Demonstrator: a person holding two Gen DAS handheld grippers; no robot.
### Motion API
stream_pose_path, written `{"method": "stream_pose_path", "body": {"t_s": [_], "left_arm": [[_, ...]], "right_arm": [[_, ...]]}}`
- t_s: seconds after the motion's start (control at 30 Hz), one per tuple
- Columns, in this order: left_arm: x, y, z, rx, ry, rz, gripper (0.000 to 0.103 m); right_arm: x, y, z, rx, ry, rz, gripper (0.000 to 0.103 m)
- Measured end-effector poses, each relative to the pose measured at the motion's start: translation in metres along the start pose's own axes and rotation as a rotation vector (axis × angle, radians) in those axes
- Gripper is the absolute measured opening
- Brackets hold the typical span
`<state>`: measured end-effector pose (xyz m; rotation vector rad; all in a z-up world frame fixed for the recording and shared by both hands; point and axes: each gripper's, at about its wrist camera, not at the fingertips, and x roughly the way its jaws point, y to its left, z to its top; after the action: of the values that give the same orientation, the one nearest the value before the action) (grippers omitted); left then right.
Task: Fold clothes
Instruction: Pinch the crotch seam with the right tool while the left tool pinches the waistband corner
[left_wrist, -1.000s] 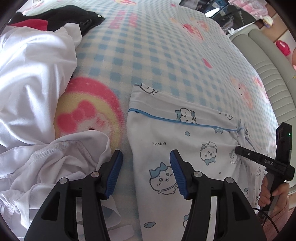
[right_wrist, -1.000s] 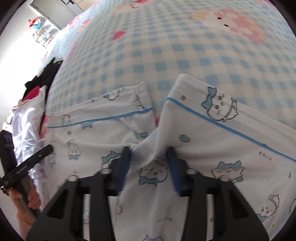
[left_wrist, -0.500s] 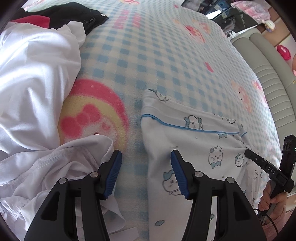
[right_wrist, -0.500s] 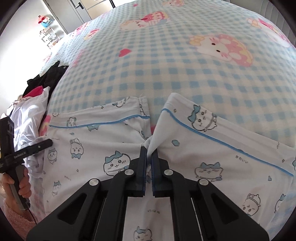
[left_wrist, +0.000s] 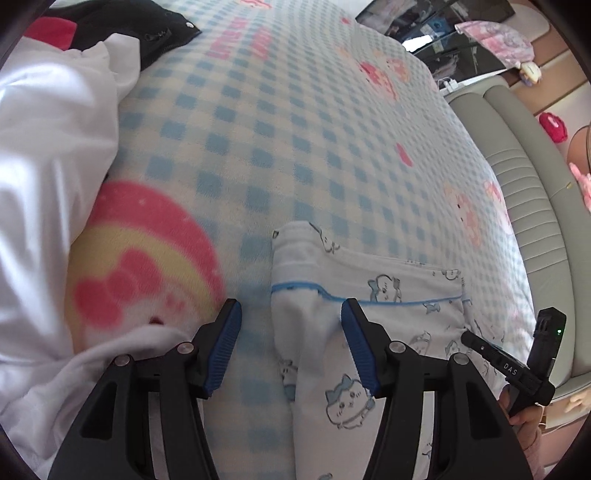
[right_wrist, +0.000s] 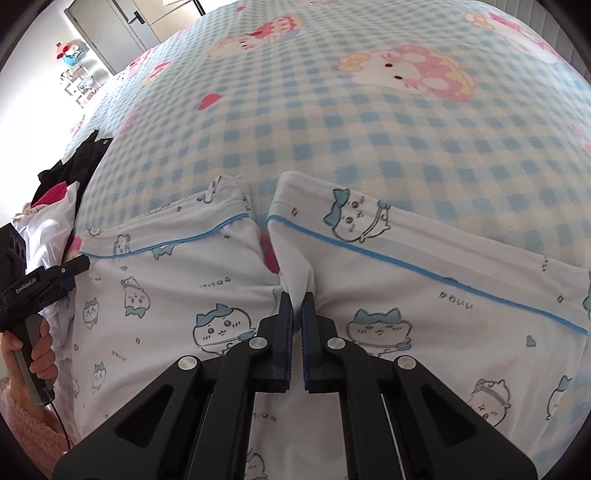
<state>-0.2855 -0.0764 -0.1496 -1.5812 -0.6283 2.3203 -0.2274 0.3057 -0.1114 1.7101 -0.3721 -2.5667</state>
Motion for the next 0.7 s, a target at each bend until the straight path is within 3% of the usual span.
{"method": "stream_pose_path", "body": {"t_s": [0.13,0.2,0.4,0.5,0.6,0.67,0.7], "left_arm": [[0.004,-0.002,0.005,0.025,0.02,-0.013,0.057],[0.004,-0.01,0.008,0.062,0.015,-0.005,0.007],[-0.044,-0.052,0.023,0.23,-0.112,0.104,0.007],[-0.053,-0.055,0.035,0.237,-0.145,0.146,0.007],[-0.039,-0.037,0.042,0.189,-0.088,0.137,0.007],[-0.01,-0.022,0.039,0.163,0.007,0.149,0.008],[0.008,-0.019,0.036,0.153,0.052,0.176,0.013]], "right_arm": [[0.007,0.006,-0.001,-0.04,0.017,-0.035,0.002],[0.01,0.006,-0.002,-0.046,0.024,-0.041,0.002],[0.002,0.006,0.004,-0.01,0.011,0.028,0.002],[0.008,0.013,0.01,-0.016,0.01,0.039,0.002],[0.022,0.016,0.014,-0.002,0.037,0.046,0.002],[0.035,0.016,0.013,-0.005,0.086,0.038,0.002],[0.036,0.014,0.012,-0.003,0.105,0.044,0.003]]}}
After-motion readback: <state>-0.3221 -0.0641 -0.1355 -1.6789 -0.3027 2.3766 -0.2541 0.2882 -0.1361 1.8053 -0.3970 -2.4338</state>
